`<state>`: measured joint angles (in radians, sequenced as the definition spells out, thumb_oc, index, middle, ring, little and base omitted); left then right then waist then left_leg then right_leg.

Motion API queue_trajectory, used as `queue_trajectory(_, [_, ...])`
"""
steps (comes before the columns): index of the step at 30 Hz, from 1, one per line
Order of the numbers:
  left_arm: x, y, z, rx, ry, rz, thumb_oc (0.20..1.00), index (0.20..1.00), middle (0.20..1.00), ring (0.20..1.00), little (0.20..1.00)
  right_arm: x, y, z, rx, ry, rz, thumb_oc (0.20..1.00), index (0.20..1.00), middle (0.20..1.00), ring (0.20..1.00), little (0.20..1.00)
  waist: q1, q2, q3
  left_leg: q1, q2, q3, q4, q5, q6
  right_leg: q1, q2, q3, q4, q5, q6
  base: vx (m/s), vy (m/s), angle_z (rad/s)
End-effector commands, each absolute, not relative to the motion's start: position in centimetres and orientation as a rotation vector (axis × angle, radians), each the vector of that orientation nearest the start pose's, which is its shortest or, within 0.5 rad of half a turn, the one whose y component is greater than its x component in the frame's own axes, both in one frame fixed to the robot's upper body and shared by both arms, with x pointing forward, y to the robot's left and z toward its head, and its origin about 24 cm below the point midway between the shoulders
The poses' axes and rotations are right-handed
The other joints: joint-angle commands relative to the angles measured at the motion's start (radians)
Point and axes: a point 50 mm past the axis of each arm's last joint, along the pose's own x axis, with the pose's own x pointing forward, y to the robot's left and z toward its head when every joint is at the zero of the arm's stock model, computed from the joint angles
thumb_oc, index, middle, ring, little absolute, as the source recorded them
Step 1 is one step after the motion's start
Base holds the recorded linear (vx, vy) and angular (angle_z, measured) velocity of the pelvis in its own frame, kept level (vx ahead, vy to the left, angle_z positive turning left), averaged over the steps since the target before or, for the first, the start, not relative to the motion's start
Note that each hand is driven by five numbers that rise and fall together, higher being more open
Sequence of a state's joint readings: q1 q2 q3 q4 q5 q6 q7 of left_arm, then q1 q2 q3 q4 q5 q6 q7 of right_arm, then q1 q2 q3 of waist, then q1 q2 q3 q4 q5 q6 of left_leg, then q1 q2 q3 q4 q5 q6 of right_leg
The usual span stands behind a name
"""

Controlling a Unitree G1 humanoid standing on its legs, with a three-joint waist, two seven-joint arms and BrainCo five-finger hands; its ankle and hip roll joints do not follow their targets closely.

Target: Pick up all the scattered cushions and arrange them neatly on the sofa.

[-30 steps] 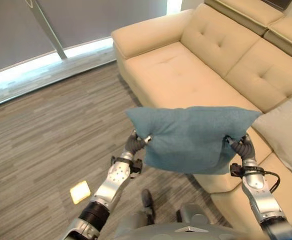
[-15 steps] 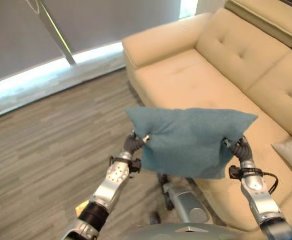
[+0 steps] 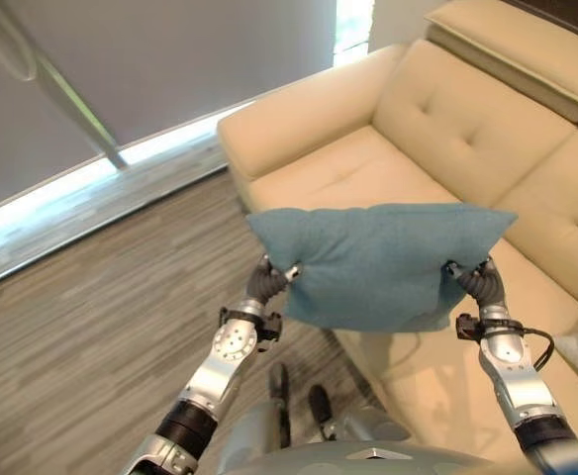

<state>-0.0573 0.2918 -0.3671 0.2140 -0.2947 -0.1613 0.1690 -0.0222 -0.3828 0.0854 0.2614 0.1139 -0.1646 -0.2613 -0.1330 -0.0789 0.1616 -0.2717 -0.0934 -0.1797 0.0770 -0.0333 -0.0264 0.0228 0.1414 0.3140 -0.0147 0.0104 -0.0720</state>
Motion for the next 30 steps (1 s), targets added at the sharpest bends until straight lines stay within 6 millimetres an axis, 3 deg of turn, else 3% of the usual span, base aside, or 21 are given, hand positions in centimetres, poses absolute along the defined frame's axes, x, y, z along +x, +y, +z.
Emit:
queue_trajectory(1, [25.7, 11.9, 5.0, -0.037, -0.138, -0.211, 0.200, 0.200, 0.200, 0.200, 0.200, 26.2, -23.9, 6.0, -0.269, -0.153, -0.241, 0.200, 0.200, 0.200, 0.200, 0.200, 0.006, 0.025, -0.060, 0.092, 0.012, 0.064, 0.022, -0.016, -0.010, -0.044, -0.090, -0.072, 0.144, -0.124, 0.109, 0.21, 0.144, -1.21])
queue_trajectory(5, [26.0, 12.3, 5.1, -0.019, -0.142, -0.205, 0.200, 0.200, 0.200, 0.200, 0.200, 26.5, -23.1, 6.3, -0.268, -0.168, -0.220, 0.200, 0.200, 0.200, 0.200, 0.200, -0.002, 0.032, -0.073, 0.127, 0.022, 0.155, -0.015, -0.034, 0.020, -0.070, -0.116, -0.041, 0.173, -0.127, 0.143, 0.13, 0.148, -0.79])
queue_trajectory(6, [26.4, 12.7, 5.5, -0.020, -0.156, -0.174, 0.200, 0.200, 0.200, 0.200, 0.200, 27.3, -22.4, 6.7, -0.255, -0.188, -0.208, 0.200, 0.200, 0.200, 0.200, 0.200, 0.005, 0.033, -0.060, 0.139, 0.033, 0.217, -0.011, -0.053, 0.032, -0.100, -0.122, -0.041, 0.204, -0.123, 0.164, 0.01, 0.109, -0.95])
queue_trajectory(7, [26.5, 12.7, 5.5, -0.019, -0.158, -0.174, 0.200, 0.200, 0.200, 0.200, 0.200, 27.3, -22.4, 6.8, -0.254, -0.190, -0.208, 0.200, 0.200, 0.200, 0.200, 0.200, 0.008, 0.034, -0.062, 0.136, 0.035, 0.220, -0.012, -0.050, 0.031, -0.105, -0.120, -0.038, 0.202, -0.118, 0.164, -0.02, 0.090, -1.18])
queue_trajectory(8, [26.6, 13.0, 5.7, -0.018, -0.165, -0.164, 0.200, 0.200, 0.200, 0.200, 0.200, 27.6, -22.0, 7.0, -0.243, -0.199, -0.203, 0.200, 0.200, 0.200, 0.200, 0.200, 0.018, 0.034, -0.059, 0.140, 0.043, 0.250, -0.017, -0.058, 0.034, -0.121, -0.129, -0.065, 0.205, -0.111, 0.169, -0.02, 0.050, -1.37])
queue_trajectory(11, [26.4, 14.1, 5.6, -0.016, -0.165, -0.128, 0.200, 0.200, 0.200, 0.200, 0.200, 28.2, -20.9, 6.9, -0.222, -0.202, -0.168, 0.200, 0.200, 0.200, 0.200, 0.200, 0.056, 0.032, -0.061, 0.170, 0.070, 0.344, -0.040, -0.077, 0.032, -0.153, -0.200, -0.317, 0.163, -0.093, 0.170, 0.03, 0.012, -2.16])
queue_trajectory(12, [26.2, 14.6, 5.5, -0.026, -0.158, -0.117, 0.200, 0.200, 0.200, 0.200, 0.200, 28.2, -20.7, 7.0, -0.228, -0.202, -0.159, 0.200, 0.200, 0.200, 0.200, 0.200, 0.073, 0.032, -0.066, 0.200, 0.088, 0.390, -0.064, -0.083, 0.025, -0.176, -0.233, -0.475, 0.129, -0.075, 0.171, 0.10, -0.052, -1.18])
queue_trajectory(14, [26.1, 14.9, 5.4, -0.034, -0.153, -0.102, 0.200, 0.200, 0.200, 0.200, 0.200, 28.4, -20.7, 7.0, -0.238, -0.203, -0.157, 0.200, 0.200, 0.200, 0.200, 0.200, 0.073, 0.034, -0.062, 0.238, 0.101, 0.431, -0.079, -0.096, 0.021, -0.213, -0.248, -0.580, 0.119, -0.056, 0.179, 0.13, -0.075, -1.00])
queue_trajectory(15, [26.1, 14.9, 5.4, -0.035, -0.154, -0.105, 0.200, 0.200, 0.200, 0.200, 0.200, 28.4, -20.8, 7.0, -0.239, -0.204, -0.158, 0.200, 0.200, 0.200, 0.200, 0.200, 0.068, 0.032, -0.060, 0.241, 0.102, 0.436, -0.079, -0.094, 0.021, -0.224, -0.252, -0.596, 0.112, -0.053, 0.179, 0.13, -0.095, -0.84])
queue_trajectory(21, [26.1, 13.4, 5.0, -0.046, -0.133, -0.166, 0.200, 0.200, 0.200, 0.200, 0.200, 27.3, -22.4, 6.7, -0.258, -0.189, -0.210, 0.200, 0.200, 0.200, 0.200, 0.200, 0.032, 0.027, -0.065, 0.275, 0.088, 0.424, -0.032, -0.139, 0.013, -0.169, -0.237, -0.530, 0.052, -0.041, 0.169, 0.11, -0.117, 0.20])
queue_trajectory(23, [26.1, 12.7, 4.8, -0.055, -0.122, -0.192, 0.200, 0.200, 0.200, 0.200, 0.200, 26.9, -23.1, 6.6, -0.263, -0.184, -0.230, 0.200, 0.200, 0.200, 0.200, 0.200, 0.018, 0.028, -0.066, 0.270, 0.110, 0.426, 0.039, -0.162, -0.013, -0.135, -0.227, -0.522, 0.038, -0.054, 0.157, 0.07, -0.170, 0.05])
queue_trajectory(25, [26.2, 12.1, 4.9, -0.067, -0.125, -0.211, 0.200, 0.200, 0.200, 0.200, 0.200, 26.5, -23.6, 6.8, -0.269, -0.188, -0.246, 0.200, 0.200, 0.200, 0.200, 0.200, 0.012, 0.020, -0.054, 0.214, 0.150, 0.424, 0.196, -0.140, -0.039, -0.102, -0.226, -0.523, 0.027, -0.063, 0.136, 0.02, -0.174, 0.17])
queue_trajectory(26, [26.3, 12.0, 5.1, -0.072, -0.128, -0.213, 0.200, 0.200, 0.200, 0.200, 0.200, 26.5, -23.7, 7.0, -0.273, -0.193, -0.249, 0.200, 0.200, 0.200, 0.200, 0.200, 0.014, 0.015, -0.045, 0.166, 0.159, 0.399, 0.281, -0.105, -0.048, -0.095, -0.221, -0.520, 0.025, -0.066, 0.120, 0.04, -0.140, 0.26])
queue_trajectory(28, [26.4, 11.8, 5.2, -0.077, -0.132, -0.209, 0.200, 0.200, 0.200, 0.200, 0.200, 26.6, -23.7, 7.1, -0.271, -0.197, -0.245, 0.200, 0.200, 0.200, 0.200, 0.200, 0.031, 0.010, -0.030, 0.117, 0.146, 0.341, 0.351, -0.098, -0.046, -0.071, -0.207, -0.498, 0.027, -0.082, 0.104, 0.04, -0.072, 0.07])
queue_trajectory(29, [26.4, 11.8, 5.2, -0.077, -0.133, -0.209, 0.200, 0.200, 0.200, 0.200, 0.200, 26.6, -23.7, 7.1, -0.270, -0.198, -0.246, 0.200, 0.200, 0.200, 0.200, 0.200, 0.028, 0.007, -0.034, 0.112, 0.141, 0.340, 0.347, -0.091, -0.045, -0.077, -0.211, -0.500, 0.026, -0.078, 0.104, 0.09, -0.013, -0.28])
queue_trajectory(30, [26.4, 11.7, 5.3, -0.088, -0.133, -0.210, 0.200, 0.200, 0.200, 0.200, 0.200, 26.6, -23.6, 7.1, -0.276, -0.192, -0.239, 0.200, 0.200, 0.200, 0.200, 0.200, 0.042, 0.000, -0.032, 0.080, 0.128, 0.305, 0.306, -0.120, -0.029, -0.062, -0.216, -0.480, 0.024, -0.087, 0.111, 0.12, 0.027, -0.21])
